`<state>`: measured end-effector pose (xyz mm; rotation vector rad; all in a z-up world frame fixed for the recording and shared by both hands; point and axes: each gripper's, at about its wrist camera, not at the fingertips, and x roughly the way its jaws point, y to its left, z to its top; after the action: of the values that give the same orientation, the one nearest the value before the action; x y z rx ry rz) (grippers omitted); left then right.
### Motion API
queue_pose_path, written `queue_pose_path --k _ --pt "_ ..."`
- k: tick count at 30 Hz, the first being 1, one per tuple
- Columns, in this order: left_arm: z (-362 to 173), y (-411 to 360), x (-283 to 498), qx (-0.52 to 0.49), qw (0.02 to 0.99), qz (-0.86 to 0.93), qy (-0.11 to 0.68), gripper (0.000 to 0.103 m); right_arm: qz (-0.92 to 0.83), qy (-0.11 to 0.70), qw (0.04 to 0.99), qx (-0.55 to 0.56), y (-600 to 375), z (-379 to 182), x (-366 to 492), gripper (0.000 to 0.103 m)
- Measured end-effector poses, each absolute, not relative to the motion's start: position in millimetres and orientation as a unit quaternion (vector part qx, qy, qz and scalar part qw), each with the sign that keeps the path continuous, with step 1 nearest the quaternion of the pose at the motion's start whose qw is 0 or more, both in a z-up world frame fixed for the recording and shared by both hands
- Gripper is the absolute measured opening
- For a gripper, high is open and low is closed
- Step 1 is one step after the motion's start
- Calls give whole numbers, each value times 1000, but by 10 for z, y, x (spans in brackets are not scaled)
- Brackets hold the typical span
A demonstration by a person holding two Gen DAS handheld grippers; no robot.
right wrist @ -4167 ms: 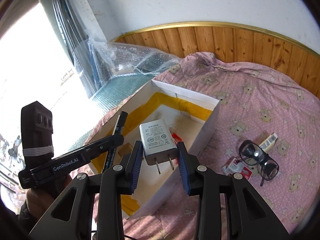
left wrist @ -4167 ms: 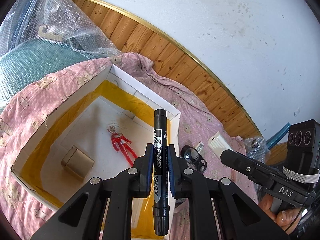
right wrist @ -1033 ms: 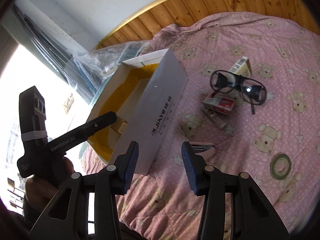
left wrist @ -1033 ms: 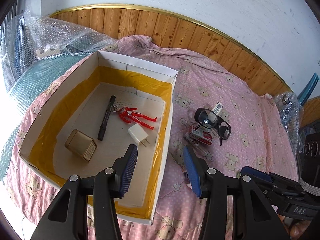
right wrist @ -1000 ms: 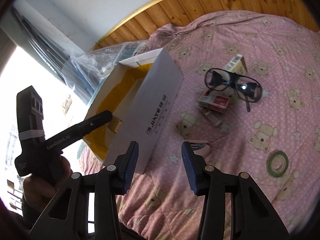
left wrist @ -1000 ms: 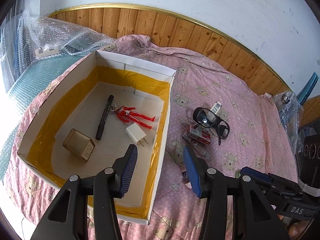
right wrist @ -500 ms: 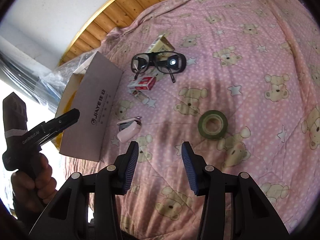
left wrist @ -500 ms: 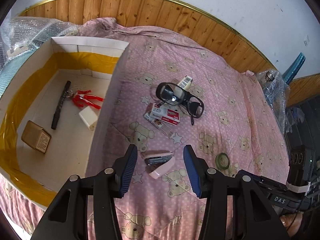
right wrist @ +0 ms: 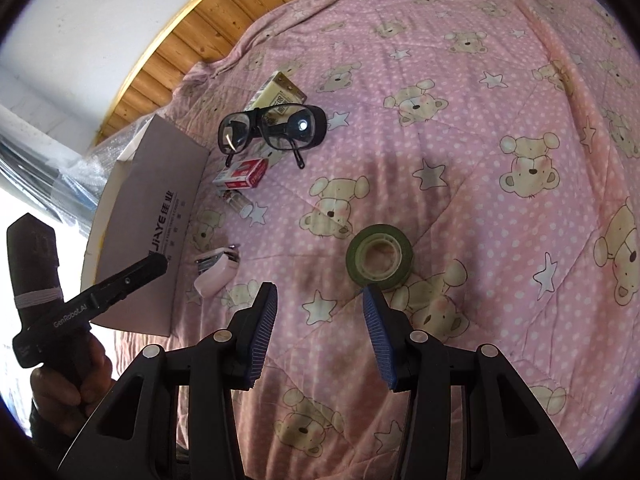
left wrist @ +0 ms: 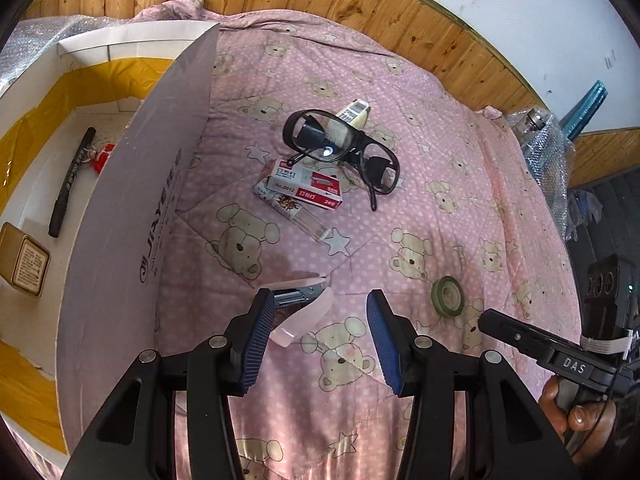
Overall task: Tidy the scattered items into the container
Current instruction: 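Move the left tool to the pink-capped tube while the right tool approaches the green tape roll, then grasp the pink-capped tube with the left tool while the right tool grasps the green tape roll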
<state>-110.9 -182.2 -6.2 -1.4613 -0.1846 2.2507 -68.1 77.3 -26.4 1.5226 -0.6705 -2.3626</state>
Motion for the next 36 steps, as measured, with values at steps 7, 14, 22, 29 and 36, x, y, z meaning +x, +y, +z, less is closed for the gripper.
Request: queue_pose_path --k 7,14,22,29,36 --pt "-200 -1655 -1136 -525 261 808 -50 49 -808 -235 101 531 868 -434 -791 48" --pt "-504 -1723 -1303 -543 249 799 -66 49 -799 -239 86 545 959 -580 -884 48" --pt "-605 -1829 -1586 -543 209 810 -75 52 -795 -237 83 552 943 -624 -942 49" --pt "-437 -1850 -1582 -510 227 824 -96 54 -794 -239 81 552 966 -628 -940 49" --pt "-267 -1785 -1359 -480 254 839 -18 59 -794 -240 84 553 951 -638 -932 49"
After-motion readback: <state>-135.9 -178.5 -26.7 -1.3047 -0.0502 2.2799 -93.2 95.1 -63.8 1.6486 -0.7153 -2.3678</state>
